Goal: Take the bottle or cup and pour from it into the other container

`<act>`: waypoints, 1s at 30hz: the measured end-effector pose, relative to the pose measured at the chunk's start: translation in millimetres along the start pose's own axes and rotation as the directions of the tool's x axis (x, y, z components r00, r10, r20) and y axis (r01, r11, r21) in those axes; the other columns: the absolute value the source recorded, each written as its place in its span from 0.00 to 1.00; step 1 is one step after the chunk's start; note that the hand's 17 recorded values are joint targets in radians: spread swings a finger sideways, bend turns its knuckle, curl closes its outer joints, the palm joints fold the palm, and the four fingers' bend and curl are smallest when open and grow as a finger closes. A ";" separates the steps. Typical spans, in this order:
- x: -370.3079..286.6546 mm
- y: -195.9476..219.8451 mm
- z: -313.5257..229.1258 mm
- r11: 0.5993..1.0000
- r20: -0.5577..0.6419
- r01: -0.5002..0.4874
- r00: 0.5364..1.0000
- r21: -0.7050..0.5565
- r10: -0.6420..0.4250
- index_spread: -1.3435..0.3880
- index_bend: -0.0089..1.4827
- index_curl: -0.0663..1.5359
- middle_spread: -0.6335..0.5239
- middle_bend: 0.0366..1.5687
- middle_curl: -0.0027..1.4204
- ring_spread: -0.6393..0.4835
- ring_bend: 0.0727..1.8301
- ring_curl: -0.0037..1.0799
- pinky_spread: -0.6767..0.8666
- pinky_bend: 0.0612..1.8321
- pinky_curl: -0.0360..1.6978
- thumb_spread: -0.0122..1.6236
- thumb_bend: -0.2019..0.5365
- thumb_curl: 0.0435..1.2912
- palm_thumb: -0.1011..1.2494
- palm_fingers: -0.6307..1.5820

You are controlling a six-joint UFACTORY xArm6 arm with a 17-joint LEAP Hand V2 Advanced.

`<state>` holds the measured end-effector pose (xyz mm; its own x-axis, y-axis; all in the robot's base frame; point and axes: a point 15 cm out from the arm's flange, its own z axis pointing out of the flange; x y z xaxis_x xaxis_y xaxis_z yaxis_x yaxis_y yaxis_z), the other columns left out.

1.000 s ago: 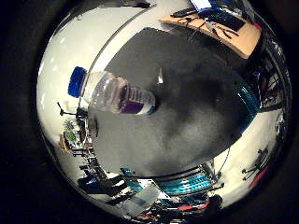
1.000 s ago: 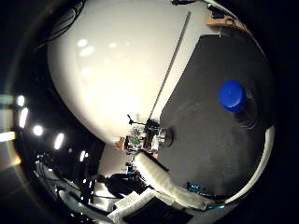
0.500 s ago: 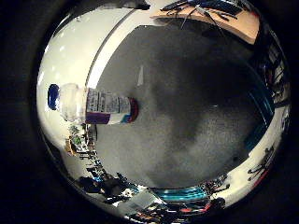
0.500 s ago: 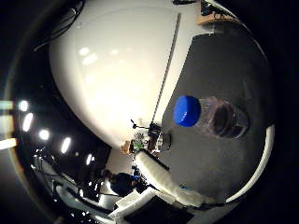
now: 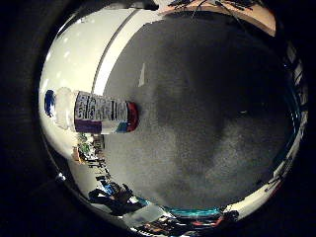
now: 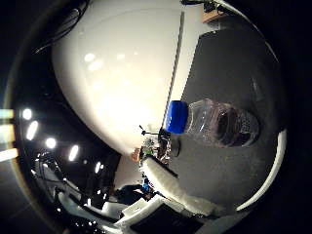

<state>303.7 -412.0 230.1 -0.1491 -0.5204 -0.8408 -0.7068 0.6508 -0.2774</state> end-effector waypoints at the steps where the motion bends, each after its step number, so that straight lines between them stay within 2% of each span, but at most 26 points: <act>1: -1.7 0.0 4.9 1.000 0.004 0.003 1.000 -0.009 -0.003 0.65 0.11 0.21 0.64 0.15 0.24 0.74 0.22 0.23 0.74 0.43 0.03 0.65 0.24 0.19 0.37 0.34; 13: -23.0 -0.5 60.2 0.993 0.047 0.050 0.998 -0.109 -0.045 0.67 0.11 0.22 0.63 0.15 0.24 0.73 0.23 0.22 0.74 0.44 0.02 0.65 0.24 0.20 0.38 0.35; 21: -24.1 12.9 85.4 0.985 0.057 0.042 0.998 -0.169 -0.033 0.68 0.11 0.21 0.61 0.17 0.25 0.73 0.28 0.23 0.73 0.47 0.02 0.65 0.25 0.21 0.42 0.39; 27: -24.4 30.3 99.3 0.959 0.027 0.054 0.998 -0.277 -0.048 0.68 0.12 0.22 0.57 0.24 0.27 0.65 0.38 0.25 0.70 0.49 0.01 0.66 0.25 0.22 0.49 0.50; 29: -26.4 31.0 101.1 0.958 0.029 0.056 0.998 -0.282 -0.050 0.67 0.13 0.22 0.52 0.28 0.29 0.57 0.47 0.29 0.61 0.53 0.01 0.66 0.26 0.24 0.53 0.60; 30: -26.6 31.7 101.4 0.957 0.029 0.057 0.998 -0.285 -0.050 0.66 0.14 0.23 0.50 0.31 0.31 0.53 0.52 0.32 0.53 0.57 0.02 0.66 0.27 0.25 0.57 0.67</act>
<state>355.4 -321.4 196.6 -0.0934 -0.5364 -0.8388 -0.8820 0.4354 -0.1803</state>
